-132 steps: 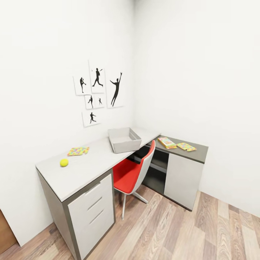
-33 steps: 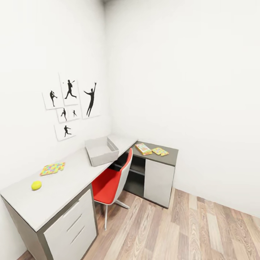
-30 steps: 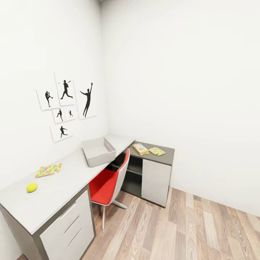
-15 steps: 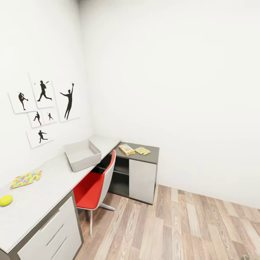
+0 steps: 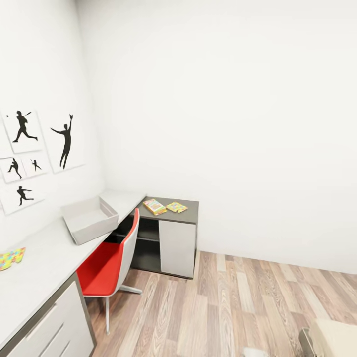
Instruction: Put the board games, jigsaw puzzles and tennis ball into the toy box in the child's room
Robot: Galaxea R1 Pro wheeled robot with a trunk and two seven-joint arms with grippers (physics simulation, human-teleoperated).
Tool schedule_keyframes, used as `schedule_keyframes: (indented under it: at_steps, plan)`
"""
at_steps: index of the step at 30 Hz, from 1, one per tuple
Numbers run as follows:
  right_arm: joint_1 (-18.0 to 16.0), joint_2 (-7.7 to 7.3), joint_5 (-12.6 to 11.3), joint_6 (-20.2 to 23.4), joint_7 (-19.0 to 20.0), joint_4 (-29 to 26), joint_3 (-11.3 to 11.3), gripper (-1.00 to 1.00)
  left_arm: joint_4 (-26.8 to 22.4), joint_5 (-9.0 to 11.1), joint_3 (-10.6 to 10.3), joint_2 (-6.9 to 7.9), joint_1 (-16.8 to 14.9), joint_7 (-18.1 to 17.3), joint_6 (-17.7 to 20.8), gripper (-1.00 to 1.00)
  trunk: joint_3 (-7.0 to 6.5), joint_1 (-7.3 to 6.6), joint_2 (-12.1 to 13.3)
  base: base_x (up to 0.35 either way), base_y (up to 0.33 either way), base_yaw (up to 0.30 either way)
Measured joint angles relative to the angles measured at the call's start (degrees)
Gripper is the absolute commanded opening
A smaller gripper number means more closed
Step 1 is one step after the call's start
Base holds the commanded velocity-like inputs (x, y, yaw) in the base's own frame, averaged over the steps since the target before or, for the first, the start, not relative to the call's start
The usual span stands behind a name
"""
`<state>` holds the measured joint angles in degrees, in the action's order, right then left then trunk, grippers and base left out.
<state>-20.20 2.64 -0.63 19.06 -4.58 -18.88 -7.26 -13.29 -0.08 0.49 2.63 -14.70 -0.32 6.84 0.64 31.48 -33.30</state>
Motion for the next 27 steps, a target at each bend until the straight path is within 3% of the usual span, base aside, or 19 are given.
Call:
schedule_keyframes:
  at_steps: [9, 20, 27]
  plan:
    - [0.03, -0.05, -0.01, -0.46, 0.0, -0.01, 0.1, 1.0, -0.01, 0.04, 0.01, 0.05, -0.02, 0.0, 0.01, 1.0, -1.57, -1.97, 3.58, -0.013, 0.0, -0.28]
    - [0.08, -0.18, -0.01, -1.28, -0.01, 0.3, 0.13, 1.0, -0.01, 0.14, 0.07, 0.11, -0.02, -0.21, 0.01, 1.0, -3.55, -4.37, 7.99, -0.237, 0.0, -0.279]
    - [0.14, 0.22, -0.01, -2.25, -0.01, 0.36, 0.18, 1.0, -0.03, 0.16, 0.07, 0.1, 0.0, -0.25, 0.02, 1.0, -4.63, -5.71, 10.42, -0.065, 0.0, -0.166]
